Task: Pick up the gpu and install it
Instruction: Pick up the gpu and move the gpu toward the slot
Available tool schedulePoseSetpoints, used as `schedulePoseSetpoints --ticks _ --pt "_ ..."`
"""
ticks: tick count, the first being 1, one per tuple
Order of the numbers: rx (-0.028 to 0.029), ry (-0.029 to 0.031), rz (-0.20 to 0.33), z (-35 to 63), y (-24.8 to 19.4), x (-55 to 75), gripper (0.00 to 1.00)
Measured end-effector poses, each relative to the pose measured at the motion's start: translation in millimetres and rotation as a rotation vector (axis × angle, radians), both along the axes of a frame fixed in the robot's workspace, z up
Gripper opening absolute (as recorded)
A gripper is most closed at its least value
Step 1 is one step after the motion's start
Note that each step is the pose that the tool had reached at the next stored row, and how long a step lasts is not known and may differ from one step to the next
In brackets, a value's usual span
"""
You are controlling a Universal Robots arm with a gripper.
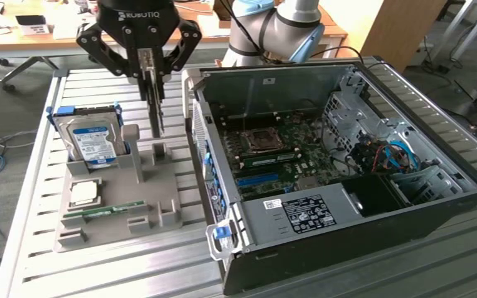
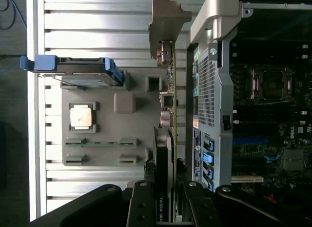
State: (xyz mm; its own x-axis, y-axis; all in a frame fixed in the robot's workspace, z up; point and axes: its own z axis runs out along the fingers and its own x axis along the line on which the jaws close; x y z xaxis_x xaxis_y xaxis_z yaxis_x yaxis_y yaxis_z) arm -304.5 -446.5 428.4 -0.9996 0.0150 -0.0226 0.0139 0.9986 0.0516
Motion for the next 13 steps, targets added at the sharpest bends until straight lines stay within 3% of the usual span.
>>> schedulePoseSetpoints --ticks 13 --pt "0.0001 -0.0001 0.0 0.0 0.0 8.7 0.27"
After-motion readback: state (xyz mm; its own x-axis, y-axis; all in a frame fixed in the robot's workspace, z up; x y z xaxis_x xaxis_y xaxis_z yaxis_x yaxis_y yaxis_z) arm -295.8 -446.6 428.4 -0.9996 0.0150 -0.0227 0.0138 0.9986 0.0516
